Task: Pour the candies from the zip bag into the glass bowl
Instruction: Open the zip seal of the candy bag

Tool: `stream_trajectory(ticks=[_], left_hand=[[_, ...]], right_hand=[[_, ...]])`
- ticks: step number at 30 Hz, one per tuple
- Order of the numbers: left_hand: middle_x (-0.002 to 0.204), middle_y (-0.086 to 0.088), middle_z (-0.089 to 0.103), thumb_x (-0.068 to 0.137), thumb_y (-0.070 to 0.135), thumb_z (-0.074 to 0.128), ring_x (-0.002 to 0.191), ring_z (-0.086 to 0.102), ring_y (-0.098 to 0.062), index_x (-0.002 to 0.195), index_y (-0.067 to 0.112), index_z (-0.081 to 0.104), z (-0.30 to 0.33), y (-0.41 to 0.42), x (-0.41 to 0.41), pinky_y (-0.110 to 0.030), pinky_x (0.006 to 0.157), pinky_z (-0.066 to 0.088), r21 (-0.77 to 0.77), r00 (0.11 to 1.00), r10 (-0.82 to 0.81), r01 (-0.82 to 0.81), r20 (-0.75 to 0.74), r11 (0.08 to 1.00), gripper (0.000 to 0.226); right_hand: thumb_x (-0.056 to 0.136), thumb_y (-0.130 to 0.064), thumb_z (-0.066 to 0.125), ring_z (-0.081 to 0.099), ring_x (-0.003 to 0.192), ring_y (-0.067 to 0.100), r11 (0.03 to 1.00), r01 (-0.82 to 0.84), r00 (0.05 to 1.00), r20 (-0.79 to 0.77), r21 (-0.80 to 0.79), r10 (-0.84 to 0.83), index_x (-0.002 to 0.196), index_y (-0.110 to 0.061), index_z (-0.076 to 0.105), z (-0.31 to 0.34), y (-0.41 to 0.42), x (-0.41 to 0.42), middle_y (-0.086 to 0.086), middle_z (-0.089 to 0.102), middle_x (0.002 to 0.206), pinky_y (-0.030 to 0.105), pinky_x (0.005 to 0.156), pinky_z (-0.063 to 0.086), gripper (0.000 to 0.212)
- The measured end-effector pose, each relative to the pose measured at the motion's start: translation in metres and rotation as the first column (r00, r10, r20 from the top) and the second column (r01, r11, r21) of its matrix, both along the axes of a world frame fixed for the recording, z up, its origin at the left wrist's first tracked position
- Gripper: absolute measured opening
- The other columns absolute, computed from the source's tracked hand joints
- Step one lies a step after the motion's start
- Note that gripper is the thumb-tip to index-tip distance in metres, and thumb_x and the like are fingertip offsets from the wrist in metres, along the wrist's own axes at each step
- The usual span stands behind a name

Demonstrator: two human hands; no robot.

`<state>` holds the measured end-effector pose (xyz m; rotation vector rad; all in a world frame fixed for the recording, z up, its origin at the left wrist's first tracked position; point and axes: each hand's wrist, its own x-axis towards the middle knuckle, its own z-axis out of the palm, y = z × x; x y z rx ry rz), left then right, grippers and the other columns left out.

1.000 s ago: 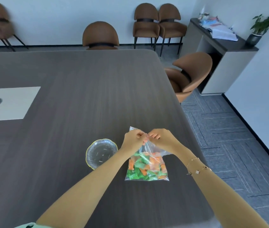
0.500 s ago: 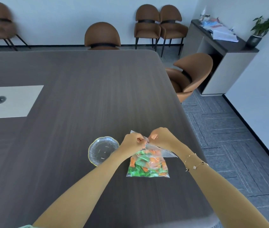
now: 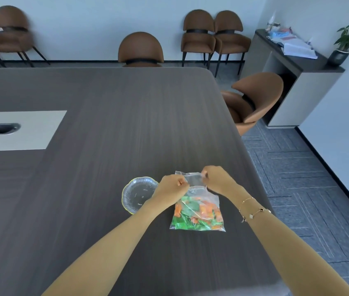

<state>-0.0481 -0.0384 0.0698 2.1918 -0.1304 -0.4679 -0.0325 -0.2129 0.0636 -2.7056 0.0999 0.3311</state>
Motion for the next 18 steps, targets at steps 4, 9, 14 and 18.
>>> stream_trajectory(ticks=[4,9,14,18], left_hand=[[0.059,0.0,0.042,0.078,0.016,0.048,0.058,0.033,-0.013,0.063,0.001,0.05,0.013,0.01,0.004,-0.03,0.056,0.029,-0.049,0.999,0.004,-0.002,0.033,0.999,0.021],[0.054,0.006,0.038,0.078,0.014,0.049,0.055,0.031,-0.011,0.056,0.014,0.046,0.02,0.02,0.007,-0.025,0.053,0.028,-0.105,0.995,0.071,-0.063,0.073,0.992,0.022],[0.054,0.006,0.038,0.077,0.015,0.05,0.057,0.031,-0.012,0.055,0.016,0.042,0.014,0.024,0.004,-0.029,0.055,0.03,-0.076,0.996,0.059,-0.054,0.072,0.996,0.024],[0.052,0.007,0.038,0.073,0.02,0.052,0.057,0.032,-0.012,0.052,0.017,0.042,0.003,0.037,0.0,-0.031,0.058,0.032,-0.009,0.996,0.023,-0.022,0.085,1.0,0.023]], right_hand=[[0.089,-0.004,0.046,0.064,0.092,0.038,0.99,0.141,0.977,0.164,-0.017,-0.136,0.099,-0.004,0.064,0.018,-0.026,0.016,0.02,0.068,0.102,0.041,0.081,0.053,0.021],[0.092,-0.015,0.05,0.064,0.086,0.034,0.979,0.203,0.959,0.205,-0.026,-0.194,0.099,-0.003,0.064,0.027,-0.035,0.019,0.018,0.068,0.1,0.038,0.072,0.052,0.02],[0.084,-0.029,0.065,0.065,0.076,0.025,1.0,0.026,0.965,-0.261,0.016,-0.021,0.117,-0.004,0.054,0.024,-0.023,0.005,0.012,0.068,0.098,0.037,0.07,0.056,0.043],[0.084,-0.009,0.059,0.063,0.09,0.03,0.993,0.117,0.988,-0.097,-0.001,-0.117,0.113,-0.001,0.059,0.016,-0.035,0.006,0.017,0.066,0.111,0.037,0.074,0.051,0.03]])
